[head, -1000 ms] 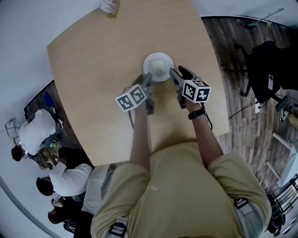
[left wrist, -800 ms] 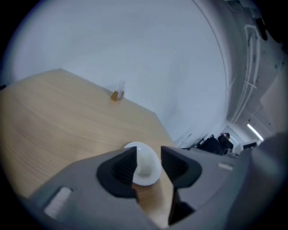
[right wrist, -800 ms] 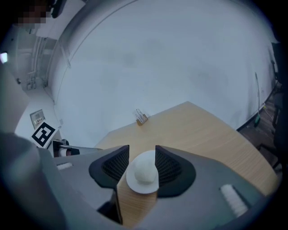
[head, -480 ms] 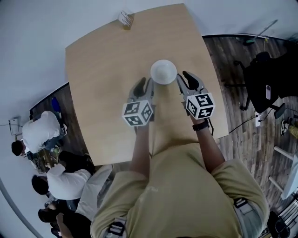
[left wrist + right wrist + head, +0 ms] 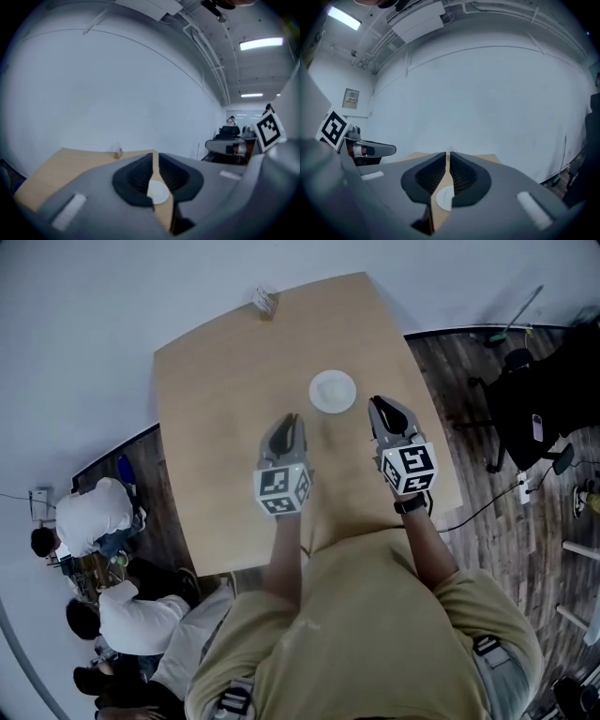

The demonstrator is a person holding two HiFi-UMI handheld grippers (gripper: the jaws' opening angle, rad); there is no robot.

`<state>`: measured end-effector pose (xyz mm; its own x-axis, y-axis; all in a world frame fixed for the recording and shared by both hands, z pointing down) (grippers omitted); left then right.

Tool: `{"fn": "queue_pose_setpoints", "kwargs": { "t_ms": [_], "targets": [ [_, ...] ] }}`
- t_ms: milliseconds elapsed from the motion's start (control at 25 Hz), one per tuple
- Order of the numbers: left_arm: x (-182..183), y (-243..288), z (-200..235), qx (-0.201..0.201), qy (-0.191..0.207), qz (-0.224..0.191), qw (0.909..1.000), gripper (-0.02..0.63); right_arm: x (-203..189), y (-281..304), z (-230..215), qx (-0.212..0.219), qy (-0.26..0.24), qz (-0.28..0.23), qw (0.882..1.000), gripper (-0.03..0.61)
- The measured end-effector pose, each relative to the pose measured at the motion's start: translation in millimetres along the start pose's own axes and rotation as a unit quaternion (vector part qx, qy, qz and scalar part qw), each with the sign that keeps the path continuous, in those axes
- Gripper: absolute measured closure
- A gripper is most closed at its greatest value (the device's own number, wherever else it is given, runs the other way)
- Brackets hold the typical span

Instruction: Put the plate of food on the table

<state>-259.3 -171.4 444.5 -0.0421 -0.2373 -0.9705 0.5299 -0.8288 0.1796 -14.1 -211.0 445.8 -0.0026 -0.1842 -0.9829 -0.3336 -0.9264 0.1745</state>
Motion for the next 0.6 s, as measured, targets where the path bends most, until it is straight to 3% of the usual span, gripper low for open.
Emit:
{"fn": "queue_pose_setpoints", "kwargs": {
  "t_ms": [320,600],
  "targets": [
    [9.6,-33.6,-34.3,0.004,0.036,-0.02,0.9991,0.6,11.1,-46.7,12.0,0.002,-0.017,-0.032,0.999,0.574],
    [19.1,-32.2,-68.2,0.029,0.048,-0.044,0.9975,0.609,21.1,-60.5,4.9,0.029,-0.029,-0.045,0.998,0.574]
  ]
}}
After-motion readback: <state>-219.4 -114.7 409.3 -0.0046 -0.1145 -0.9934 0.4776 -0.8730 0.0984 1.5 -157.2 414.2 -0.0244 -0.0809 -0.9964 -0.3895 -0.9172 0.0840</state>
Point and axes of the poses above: the fingertips, and each gripper's own axes: y forward along the fingers, z to its left, x out of its top, the point moved 10 cm from there along -y, backward along the fingers, and after that the axes turned 15 degrees about -x, right-handed, at the moved point
